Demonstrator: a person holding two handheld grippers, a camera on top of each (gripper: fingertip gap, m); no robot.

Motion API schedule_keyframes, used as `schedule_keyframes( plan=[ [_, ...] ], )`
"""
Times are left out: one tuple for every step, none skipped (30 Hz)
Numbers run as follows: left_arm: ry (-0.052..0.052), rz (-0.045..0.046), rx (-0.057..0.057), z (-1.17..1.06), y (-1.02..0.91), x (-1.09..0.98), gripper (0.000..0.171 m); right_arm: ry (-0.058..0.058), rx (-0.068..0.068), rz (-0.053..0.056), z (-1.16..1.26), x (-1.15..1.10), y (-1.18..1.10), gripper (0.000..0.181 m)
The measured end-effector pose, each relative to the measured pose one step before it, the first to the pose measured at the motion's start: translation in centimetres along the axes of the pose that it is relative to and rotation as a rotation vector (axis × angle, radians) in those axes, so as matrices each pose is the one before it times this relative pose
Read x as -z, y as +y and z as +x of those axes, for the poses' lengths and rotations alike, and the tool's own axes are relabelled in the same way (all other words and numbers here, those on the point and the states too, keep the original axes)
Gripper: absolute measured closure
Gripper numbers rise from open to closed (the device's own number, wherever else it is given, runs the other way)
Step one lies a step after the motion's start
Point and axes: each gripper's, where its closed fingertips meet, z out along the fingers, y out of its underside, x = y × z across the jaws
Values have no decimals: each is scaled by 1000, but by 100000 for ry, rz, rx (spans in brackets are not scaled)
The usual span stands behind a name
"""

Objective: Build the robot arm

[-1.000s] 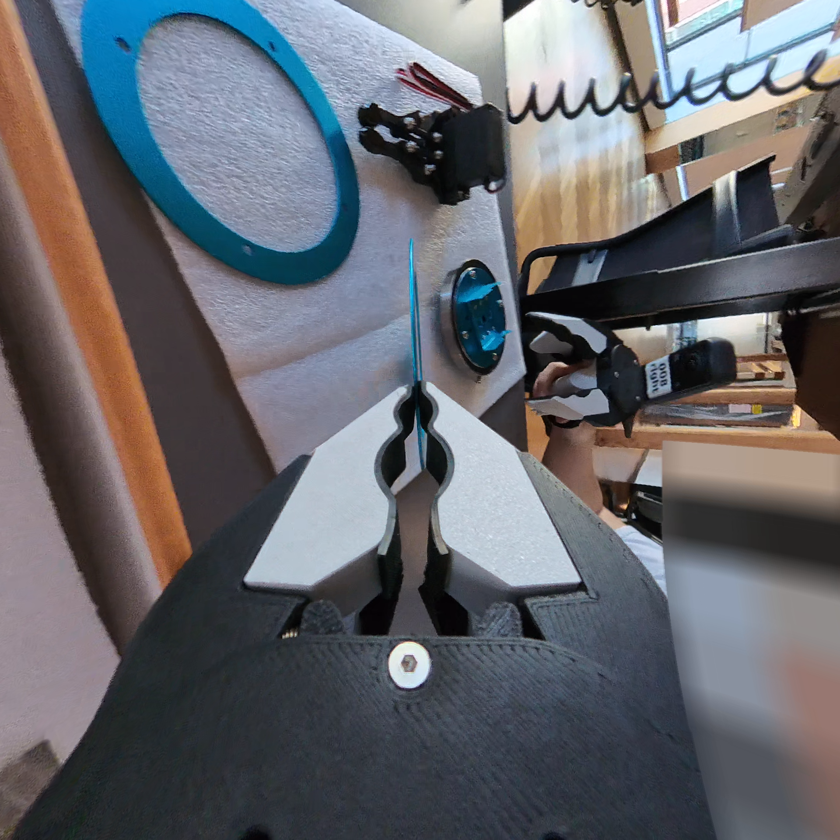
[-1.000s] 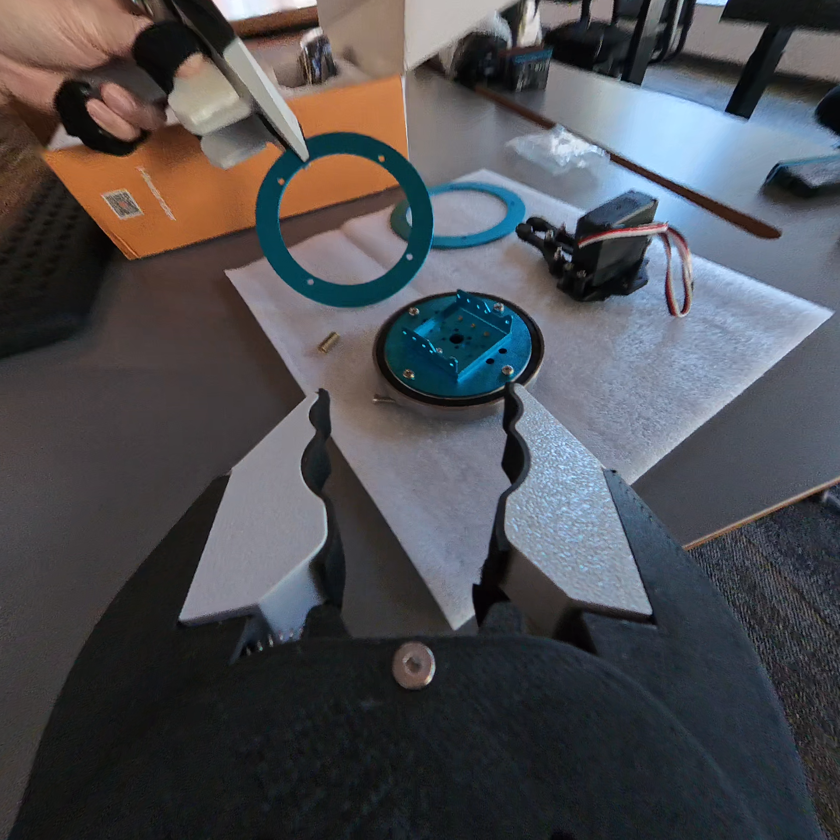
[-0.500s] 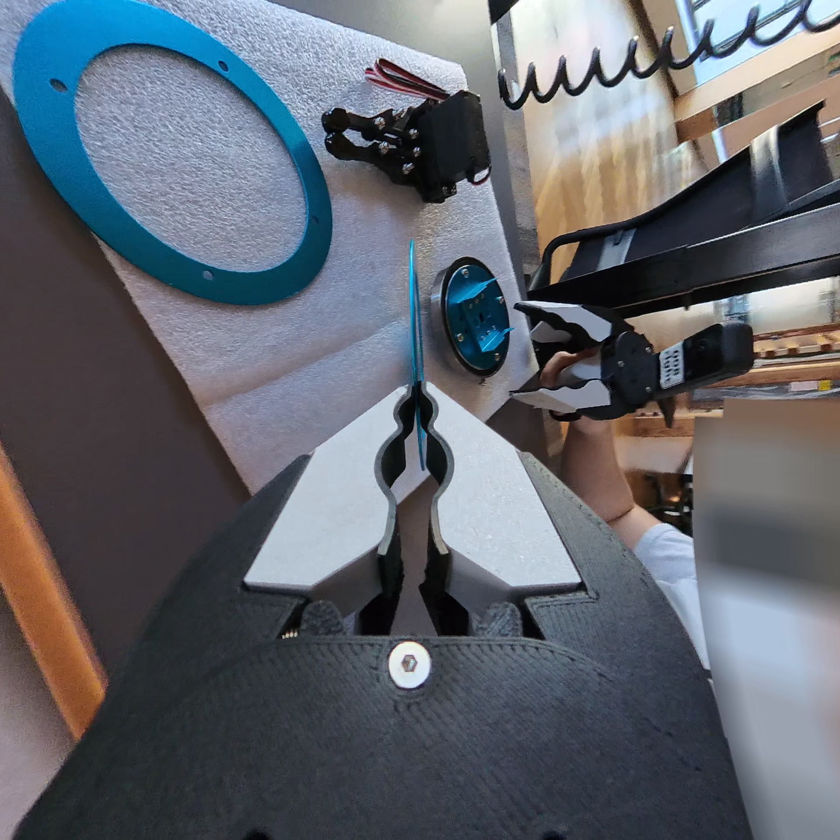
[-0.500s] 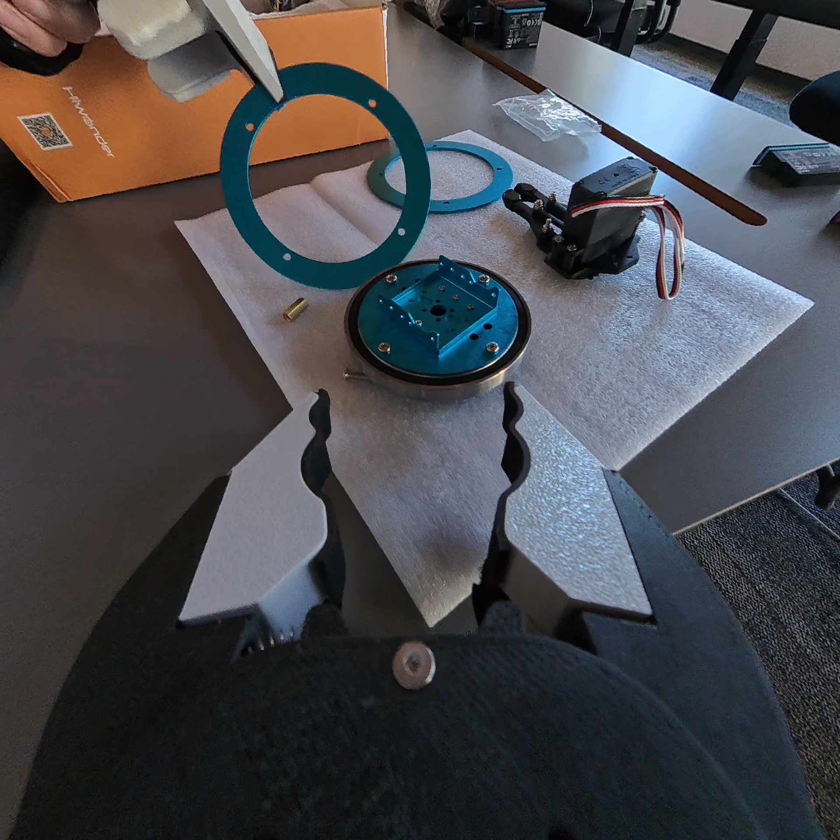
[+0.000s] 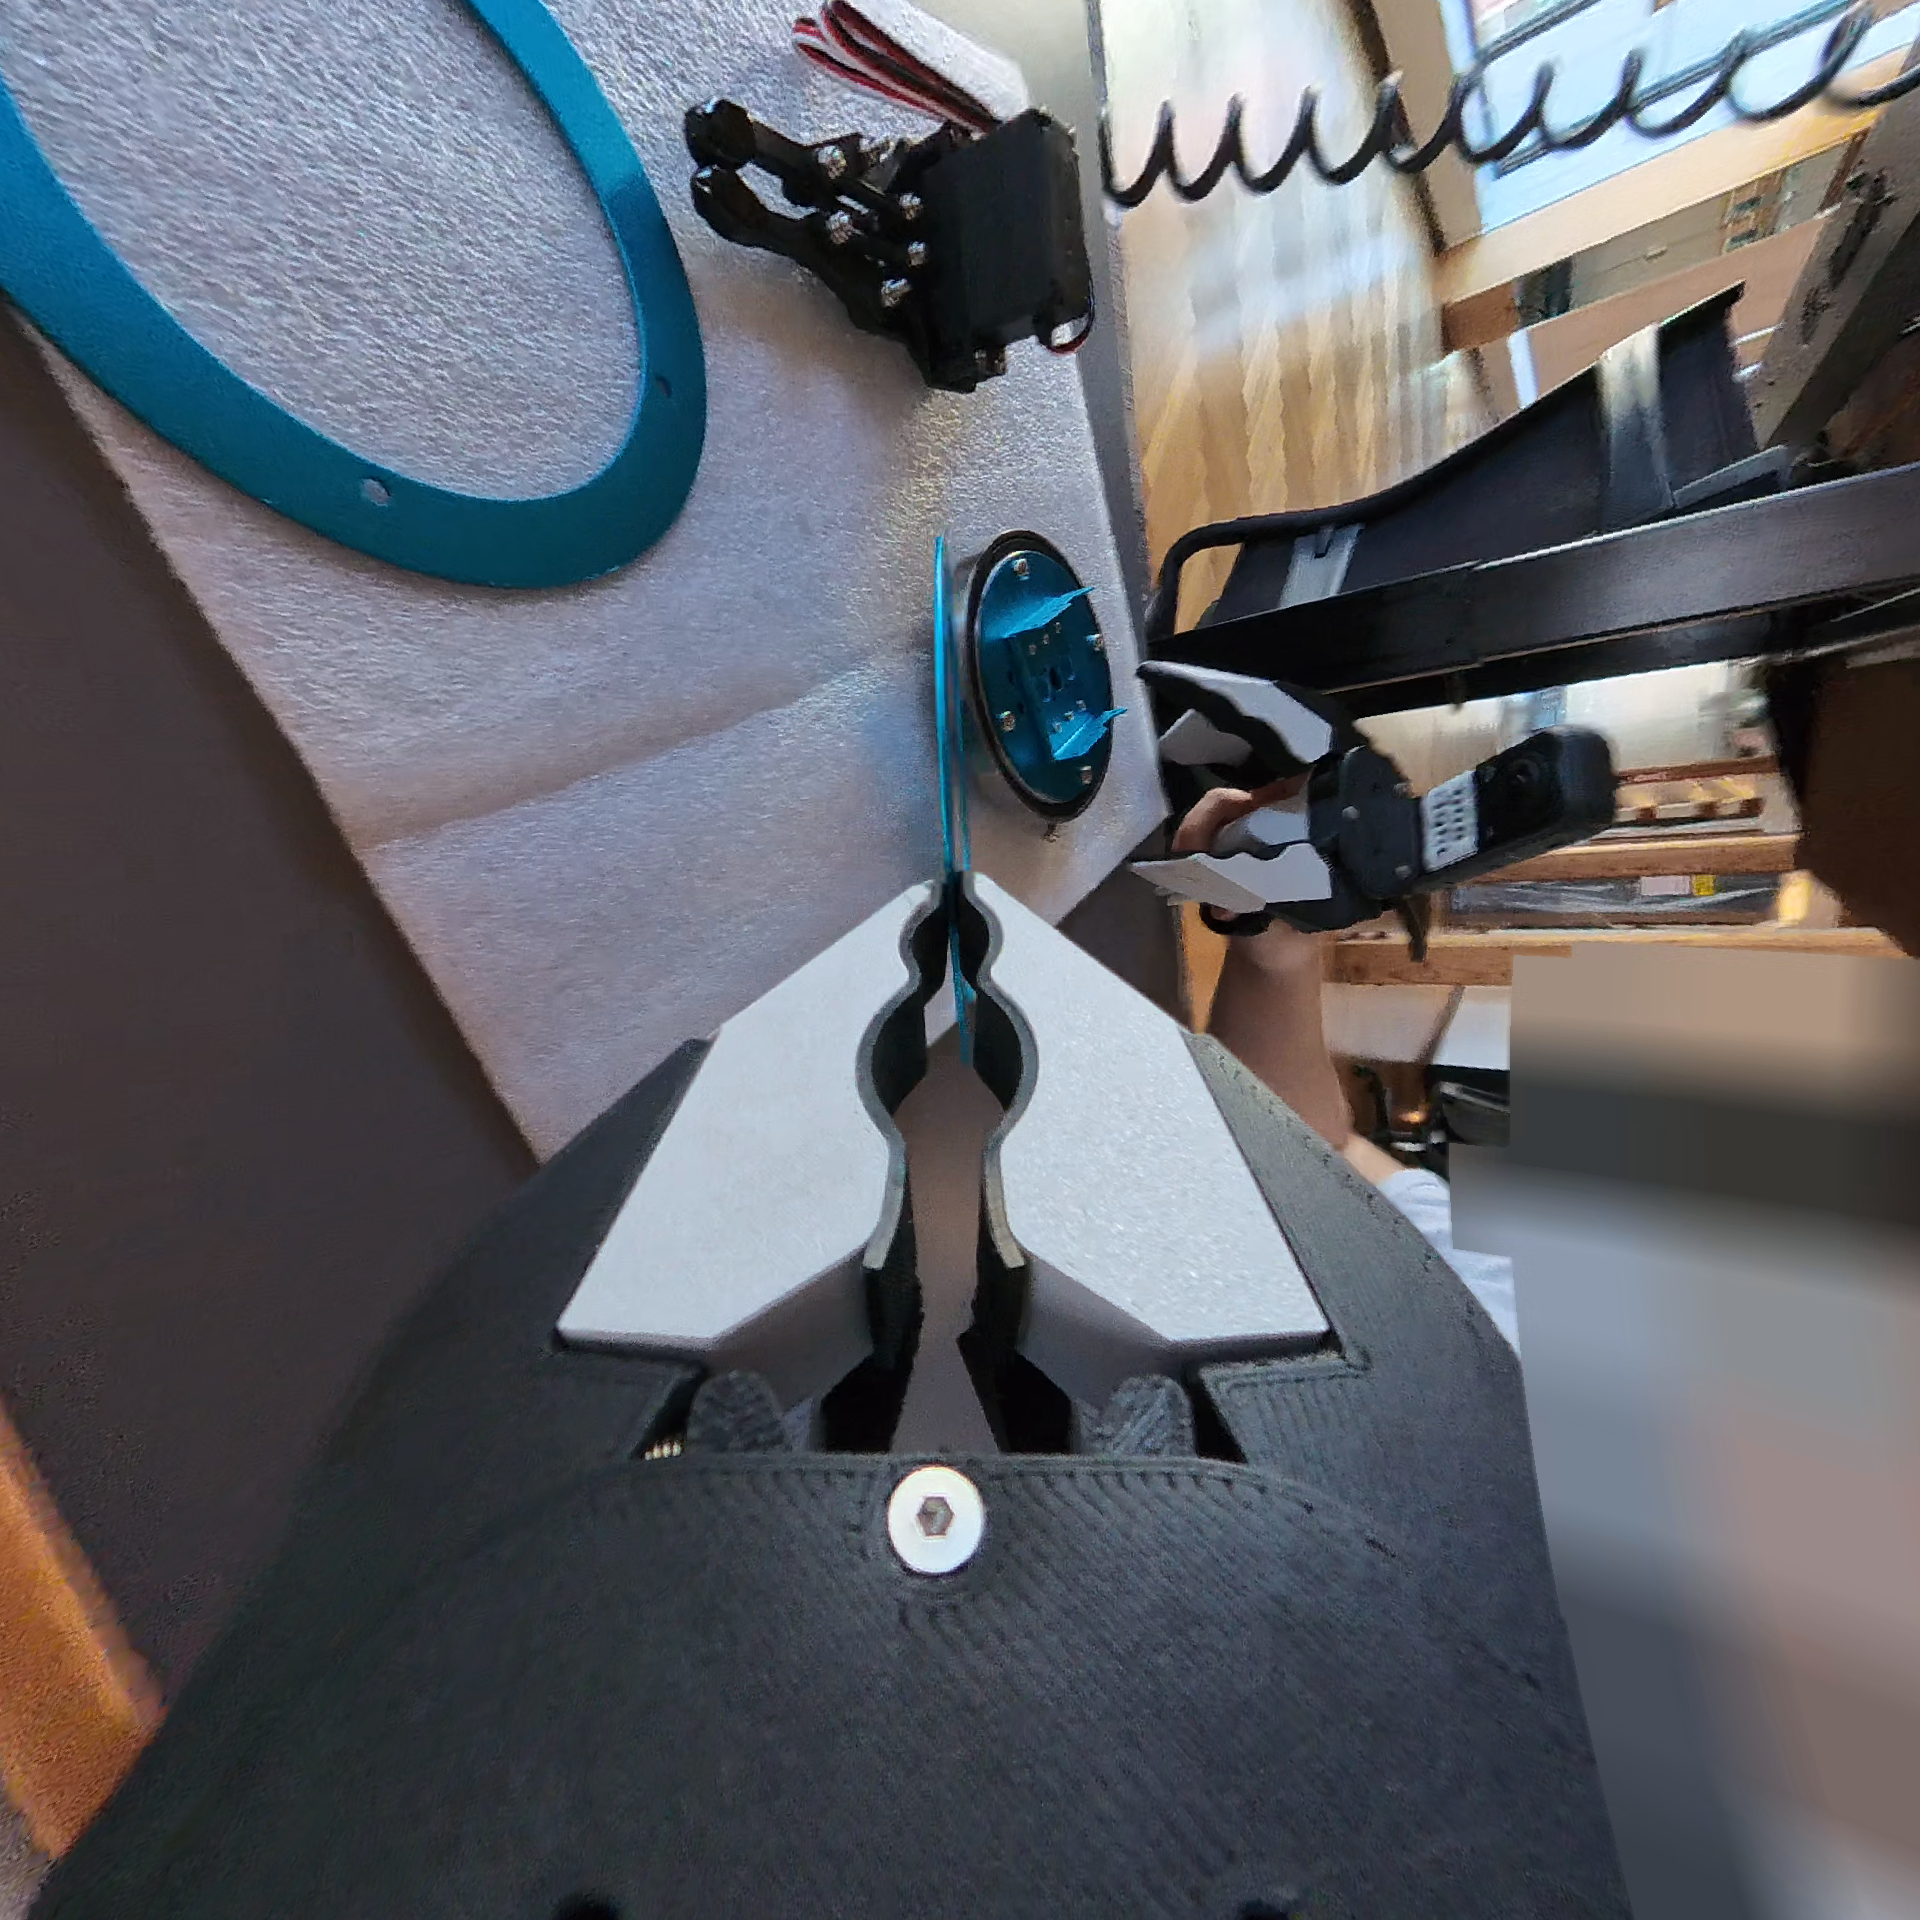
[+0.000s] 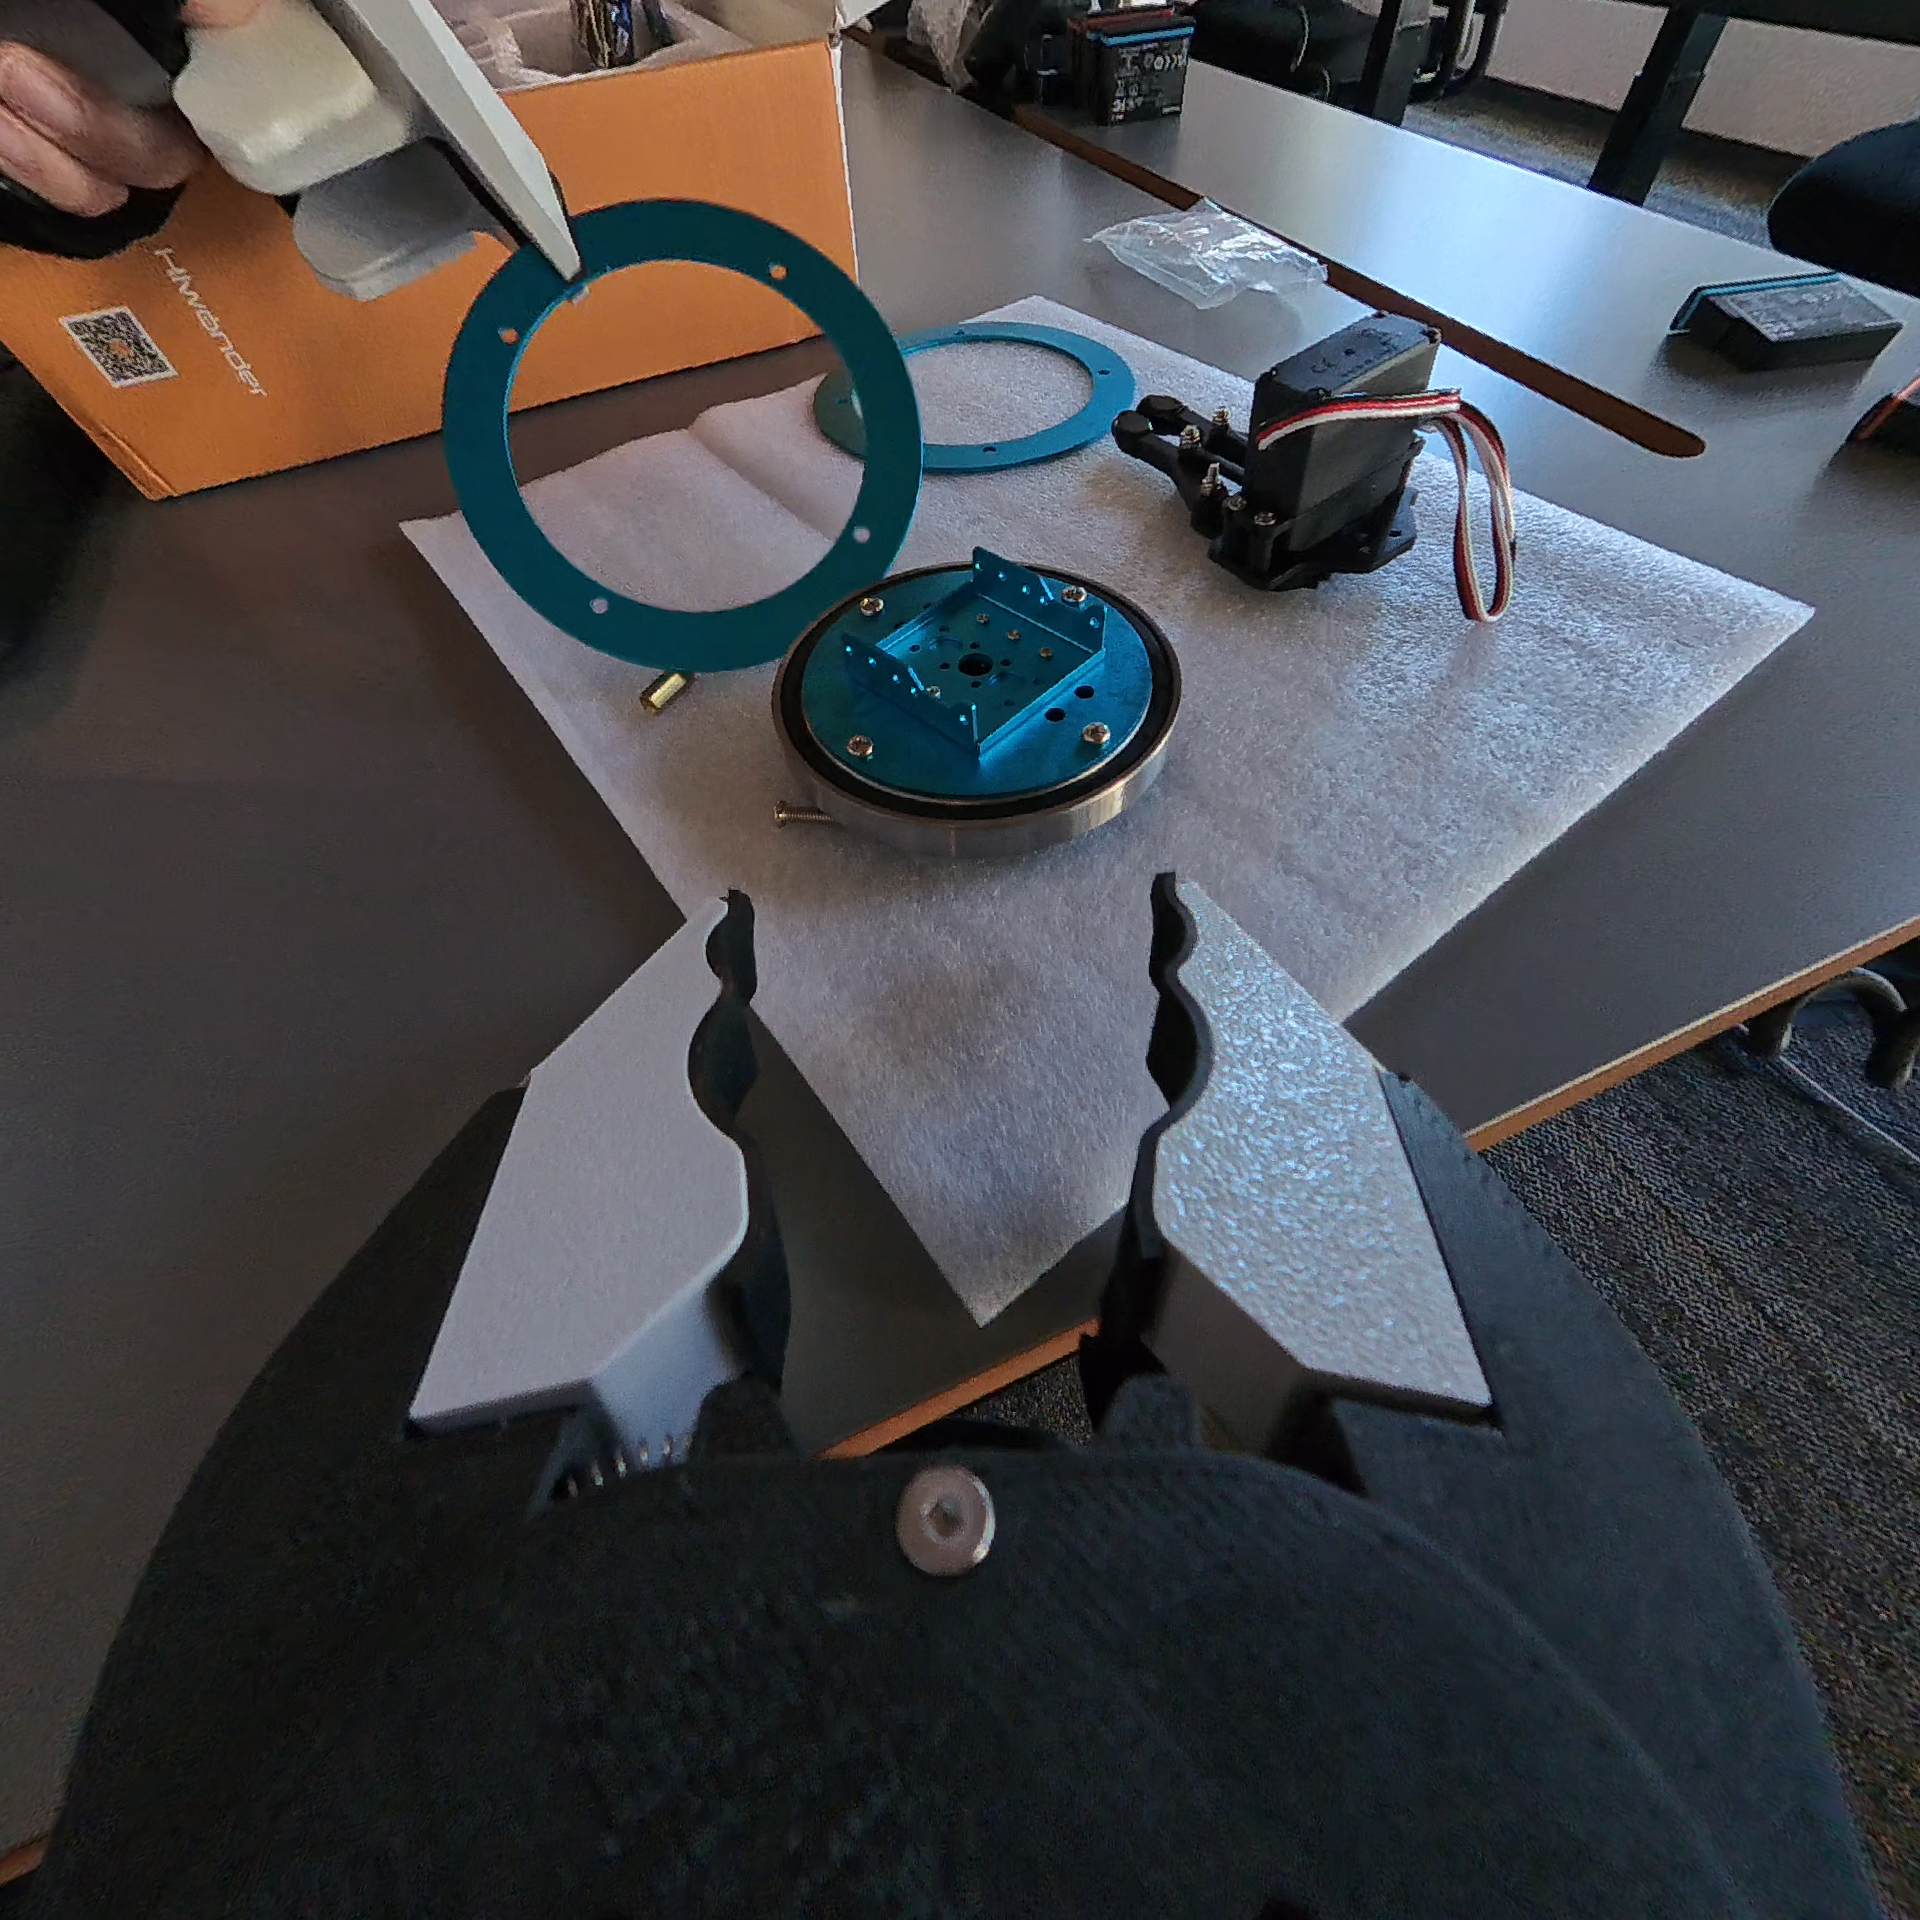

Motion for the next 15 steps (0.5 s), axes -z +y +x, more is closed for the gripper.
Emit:
schedule_keyframes(
  plan=[
    [-2801, -999, -2399, -300, 46, -106, 171, 207, -239, 212, 49, 38, 46, 105],
    [-1658, -483, -1315, -183, -42, -84, 171, 104, -200, 266, 22, 46, 11, 105],
    [652, 57, 456, 113, -119, -40, 171, 30, -325, 71, 24, 41, 28, 105],
    [1235, -121, 809, 160, -103, -40, 171, -34, -288, -106, 25, 38, 35, 105],
    [-745, -1024, -389, -124, 11, -56, 171, 175, 65, -65, 28, 44, 26, 105],
    [-3211, -1991, -1655, -481, 161, -88, 170, 233, 439, -38, 34, 32, 9, 105],
    [-4862, -1937, -2125, -702, 196, -110, 168, 111, 526, -155, 9, 30, 11, 105],
    [-5537, -1641, -2175, -766, 202, -129, 166, 54, 480, -85, -3, 29, -8, 105],
    [-4978, -1356, -2676, -623, 192, -149, 164, 50, 437, 176, 0, 18, -42, 105],
    [-3692, -718, -2523, -366, 77, -134, 164, 14, 254, 275, -2, 3, -38, 105],
    [-1510, -251, -1701, -29, -18, -70, 164, -97, -18, 131, -7, -19, -12, 105],
    [250, 34, -737, 191, -112, 1, 164, -221, -136, 116, -39, -42, -9, 105],
    [528, 730, -212, 174, -267, 91, 165, -257, -148, 112, -44, -46, 1, 105],
    [-486, 1058, -424, -13, -365, 161, 165, -183, -43, 103, -47, -52, 0, 105],
    [-1384, 847, -801, -188, -371, 256, 165, -85, 90, -3, -46, -45, -5, 105]
  ],
)
